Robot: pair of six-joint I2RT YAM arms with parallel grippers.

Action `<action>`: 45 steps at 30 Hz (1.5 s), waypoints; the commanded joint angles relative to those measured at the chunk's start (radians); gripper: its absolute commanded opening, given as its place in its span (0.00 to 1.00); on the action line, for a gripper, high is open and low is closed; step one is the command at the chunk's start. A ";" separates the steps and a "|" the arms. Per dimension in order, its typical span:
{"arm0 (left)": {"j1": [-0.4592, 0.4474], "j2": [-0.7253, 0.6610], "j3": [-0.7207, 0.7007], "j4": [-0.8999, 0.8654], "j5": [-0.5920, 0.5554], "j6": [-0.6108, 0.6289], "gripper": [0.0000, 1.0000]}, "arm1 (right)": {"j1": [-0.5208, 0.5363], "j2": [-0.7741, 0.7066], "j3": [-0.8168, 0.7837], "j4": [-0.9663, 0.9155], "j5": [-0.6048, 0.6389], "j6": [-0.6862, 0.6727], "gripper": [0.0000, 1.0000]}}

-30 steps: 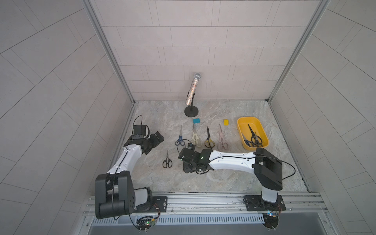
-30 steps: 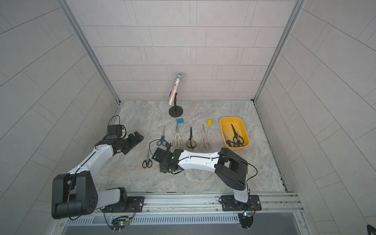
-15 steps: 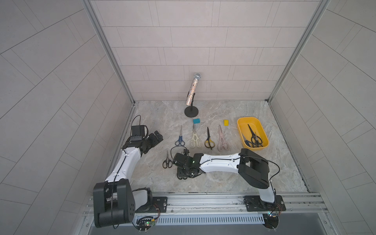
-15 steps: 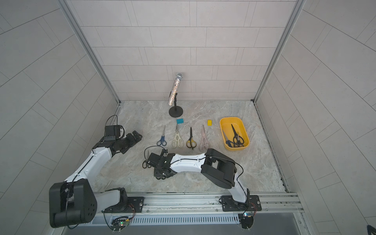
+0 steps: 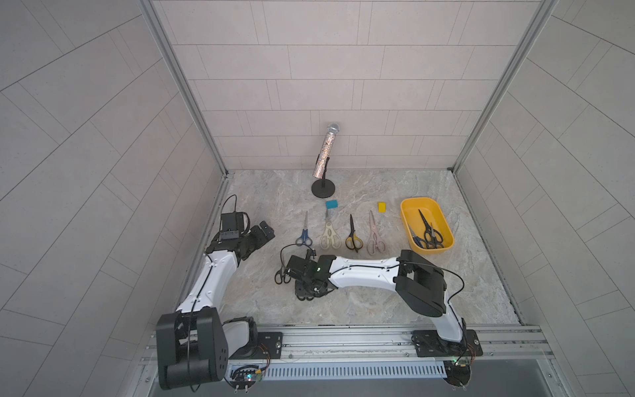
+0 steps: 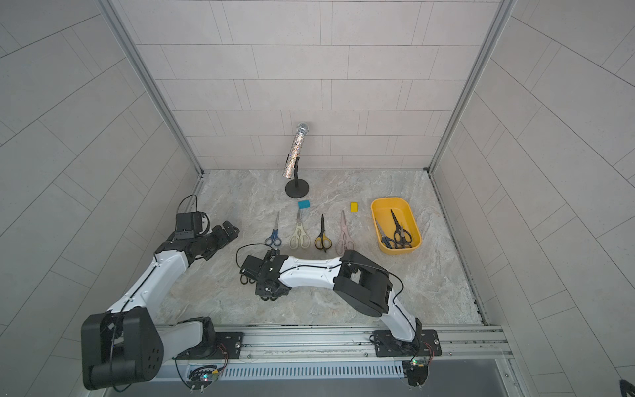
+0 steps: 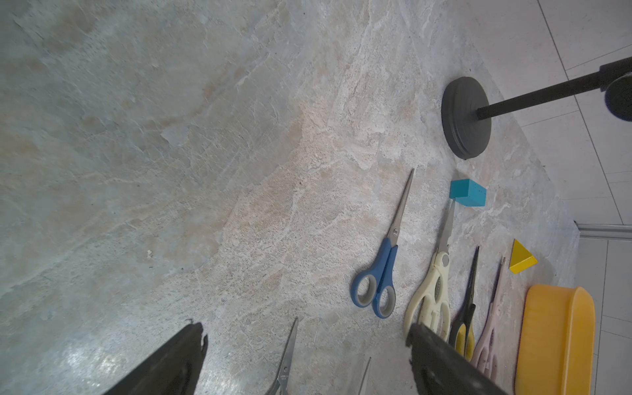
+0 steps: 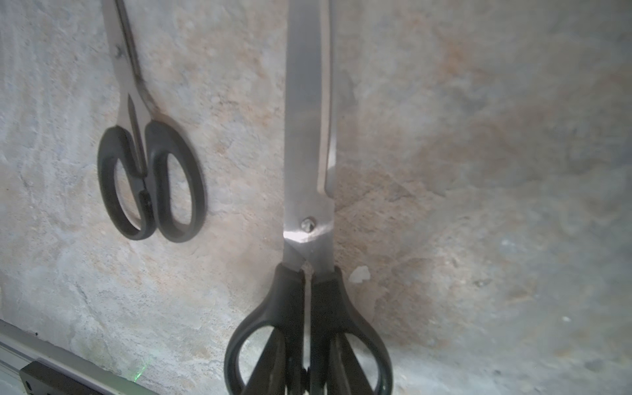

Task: Take the scissors out of the storage box
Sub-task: Place the scissors at the center of the board, then pick up the scissors from the storage box.

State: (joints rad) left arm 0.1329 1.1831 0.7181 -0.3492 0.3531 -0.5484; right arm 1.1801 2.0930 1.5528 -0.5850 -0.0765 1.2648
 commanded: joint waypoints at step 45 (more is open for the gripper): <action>-0.230 0.175 0.061 -0.042 0.054 0.025 1.00 | -1.120 -0.319 -0.060 -0.319 -0.136 -0.817 0.28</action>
State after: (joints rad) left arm -0.0689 1.3415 0.7376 -0.3592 0.4458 -0.5411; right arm 0.1184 1.7939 1.4746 -0.8268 -0.2199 0.5343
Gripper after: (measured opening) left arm 0.999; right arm 0.277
